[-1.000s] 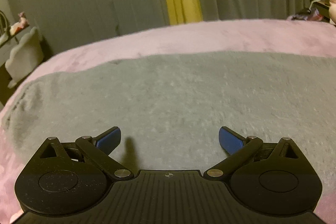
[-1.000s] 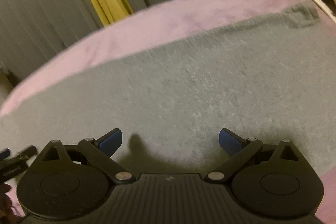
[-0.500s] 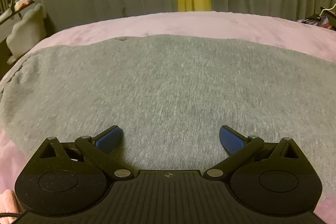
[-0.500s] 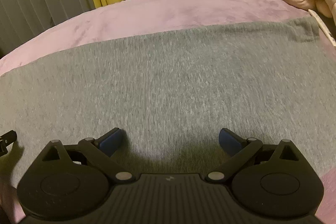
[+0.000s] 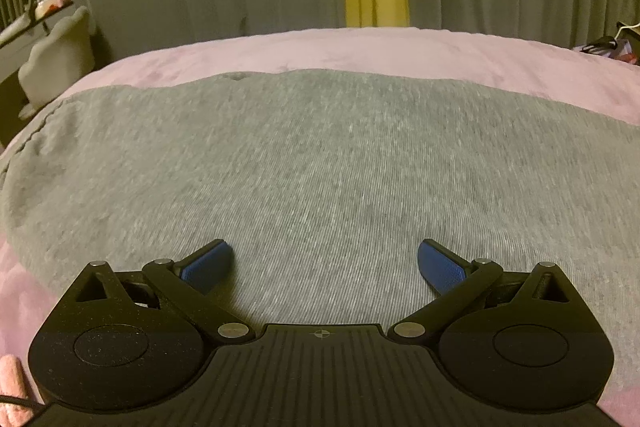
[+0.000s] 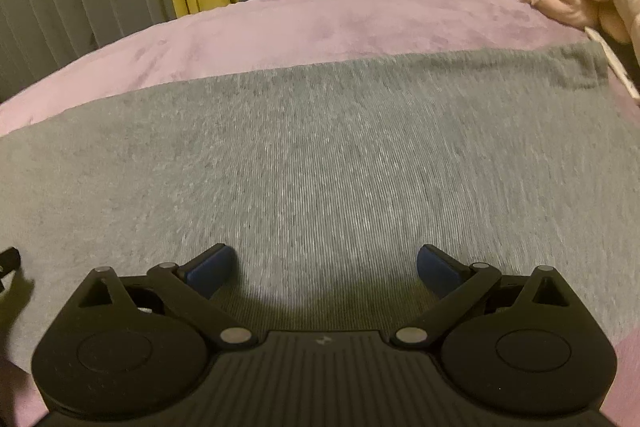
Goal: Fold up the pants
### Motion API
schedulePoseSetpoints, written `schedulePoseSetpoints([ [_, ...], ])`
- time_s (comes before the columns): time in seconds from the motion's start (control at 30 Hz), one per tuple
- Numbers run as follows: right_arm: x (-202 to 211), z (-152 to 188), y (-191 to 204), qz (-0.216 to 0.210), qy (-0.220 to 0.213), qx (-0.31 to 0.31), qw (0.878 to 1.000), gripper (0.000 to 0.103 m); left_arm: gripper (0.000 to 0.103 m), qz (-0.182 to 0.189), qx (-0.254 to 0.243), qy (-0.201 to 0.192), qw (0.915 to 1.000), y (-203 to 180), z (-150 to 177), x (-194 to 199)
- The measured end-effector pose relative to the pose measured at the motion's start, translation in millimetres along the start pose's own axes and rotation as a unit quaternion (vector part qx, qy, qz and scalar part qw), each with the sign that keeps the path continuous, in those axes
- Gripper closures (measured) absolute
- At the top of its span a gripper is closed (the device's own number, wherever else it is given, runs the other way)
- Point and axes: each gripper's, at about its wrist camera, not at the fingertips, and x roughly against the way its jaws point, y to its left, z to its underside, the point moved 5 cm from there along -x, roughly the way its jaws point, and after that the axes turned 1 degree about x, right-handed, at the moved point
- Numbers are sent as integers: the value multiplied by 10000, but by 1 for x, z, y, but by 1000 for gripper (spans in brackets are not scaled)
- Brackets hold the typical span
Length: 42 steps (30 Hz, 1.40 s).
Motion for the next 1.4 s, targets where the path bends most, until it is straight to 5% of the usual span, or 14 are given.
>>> schedulePoseSetpoints([
  [0.53, -48, -59, -21, 136, -457, -38, 9989, 4, 0, 18, -63, -377, 9993, -5, -39, -47],
  [0.7, -68, -87, -31, 229, -569, -86, 9981, 4, 0, 383, -422, -219, 9981, -12, -69, -74],
  [0.9, -80, -112, -45, 272, -612, -55, 9977, 4, 0, 711, -259, -200, 9969, -2, -79, -79],
  [1.03, -61, -108, -63, 438, -634, -116, 9970, 4, 0, 587, -267, -280, 9975, 8, -67, -63],
  [1.27, -47, -77, -150, 985, -668, -739, 9901, 4, 0, 441, -5, -459, 9980, 32, -57, -62],
  [1.4, -63, -90, -177, 1495, -764, -656, 9836, 4, 0, -30, -73, -708, 9975, 39, -77, -74],
])
